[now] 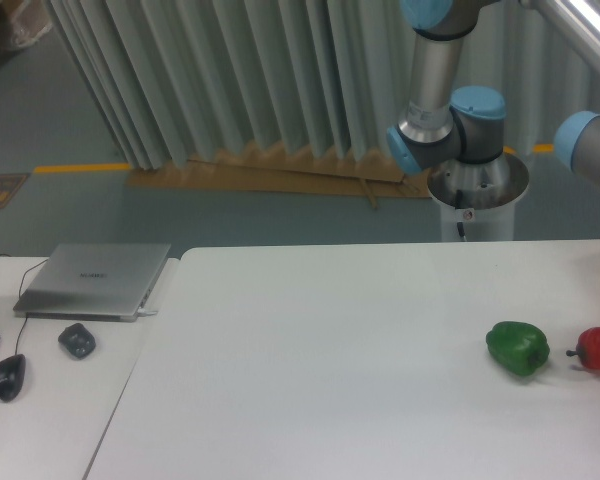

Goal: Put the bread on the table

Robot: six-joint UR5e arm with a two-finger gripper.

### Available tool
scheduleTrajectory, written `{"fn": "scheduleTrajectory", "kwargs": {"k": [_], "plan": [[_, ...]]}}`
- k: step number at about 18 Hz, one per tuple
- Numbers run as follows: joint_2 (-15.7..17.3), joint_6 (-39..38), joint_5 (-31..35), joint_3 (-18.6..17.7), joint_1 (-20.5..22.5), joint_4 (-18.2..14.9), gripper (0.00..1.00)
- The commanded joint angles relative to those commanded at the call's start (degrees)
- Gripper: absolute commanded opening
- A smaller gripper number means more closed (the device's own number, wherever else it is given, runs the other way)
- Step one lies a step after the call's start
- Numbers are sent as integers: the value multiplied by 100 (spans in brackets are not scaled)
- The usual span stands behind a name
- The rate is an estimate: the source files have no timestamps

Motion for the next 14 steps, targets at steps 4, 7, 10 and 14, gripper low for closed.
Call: {"fn": "scheduleTrajectory", "kwargs": {"k": [4, 7, 10, 14], "plan": [[70, 745, -9, 0, 219, -26, 100], [70, 1370, -9, -9, 439, -26, 100], [70, 1985, -9, -9, 589, -18, 100], [70, 2418, -9, 0, 712, -9, 100]]}}
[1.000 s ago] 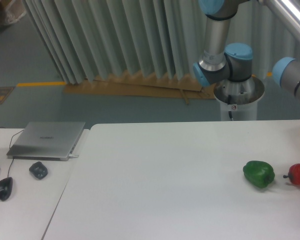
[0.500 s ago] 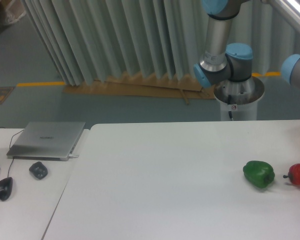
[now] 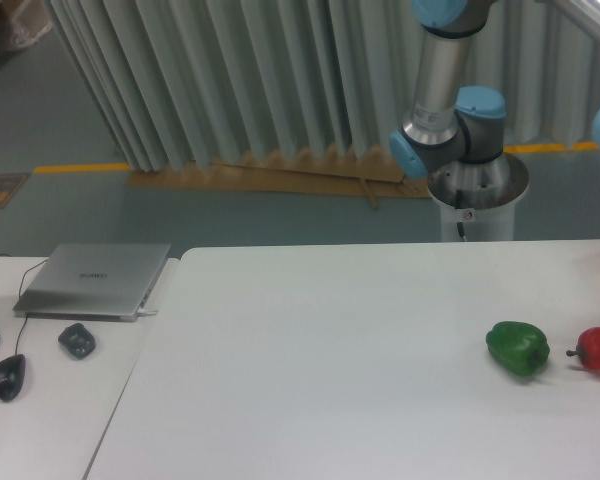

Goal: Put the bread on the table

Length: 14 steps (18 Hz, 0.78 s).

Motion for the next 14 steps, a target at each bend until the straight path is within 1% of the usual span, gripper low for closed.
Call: {"fn": "scheduleTrajectory", "kwargs": {"k": [4, 9, 14], "plan": [[-9, 614, -9, 0, 175, 0, 100], [-17, 1098, -26, 0, 396, 9, 100], [-26, 1230, -35, 0, 553, 9, 100]]}}
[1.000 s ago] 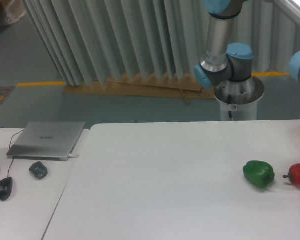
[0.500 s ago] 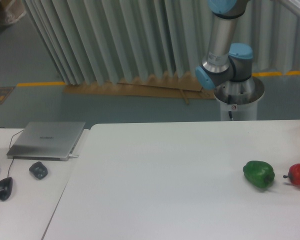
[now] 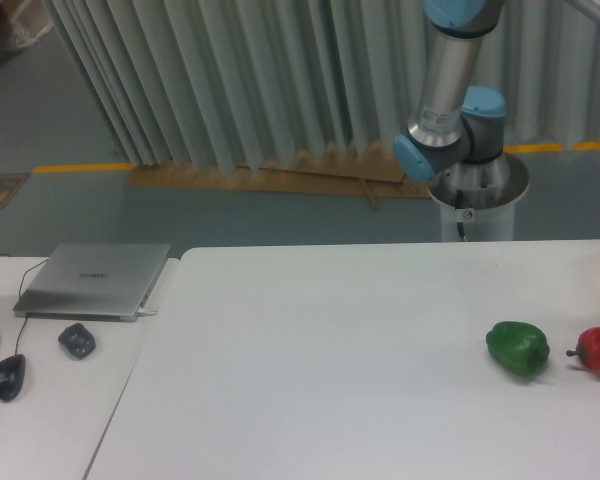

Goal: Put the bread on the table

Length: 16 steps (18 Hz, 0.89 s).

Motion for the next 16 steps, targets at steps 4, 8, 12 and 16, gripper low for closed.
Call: {"fn": "scheduleTrajectory", "kwargs": {"k": [4, 8, 12, 16], "plan": [[-9, 123, -9, 0, 44, 0, 100], [-17, 123, -9, -9, 44, 0, 100], [-88, 159, -9, -9, 44, 9, 100], [-97, 484, 0, -157, 185, 18, 100]]}}
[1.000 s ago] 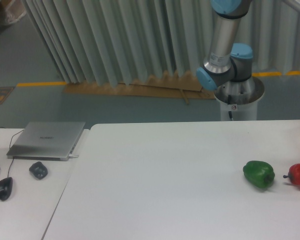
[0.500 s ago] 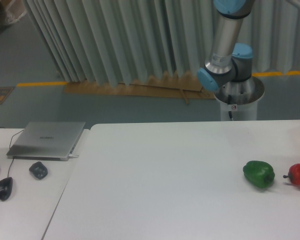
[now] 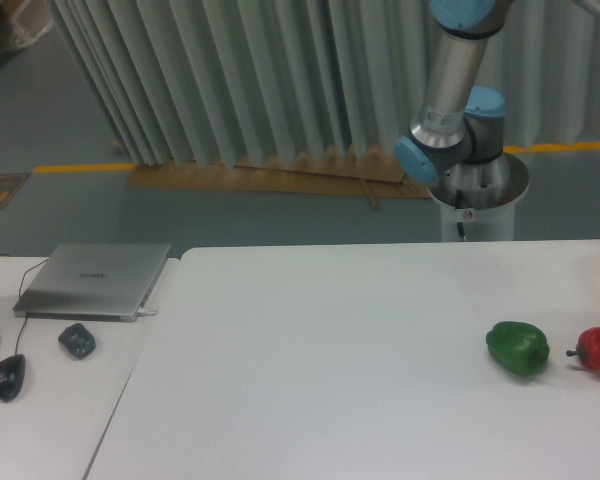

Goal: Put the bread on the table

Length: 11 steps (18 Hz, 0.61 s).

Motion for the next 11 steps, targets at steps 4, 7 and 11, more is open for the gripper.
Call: {"fn": "scheduleTrajectory", "kwargs": {"k": [4, 7, 11], "plan": [[-44, -192, 70, -124, 26, -105, 100], [9, -193, 9, -133, 272, -386, 100], [114, -140, -9, -141, 396, -492, 100]]}}
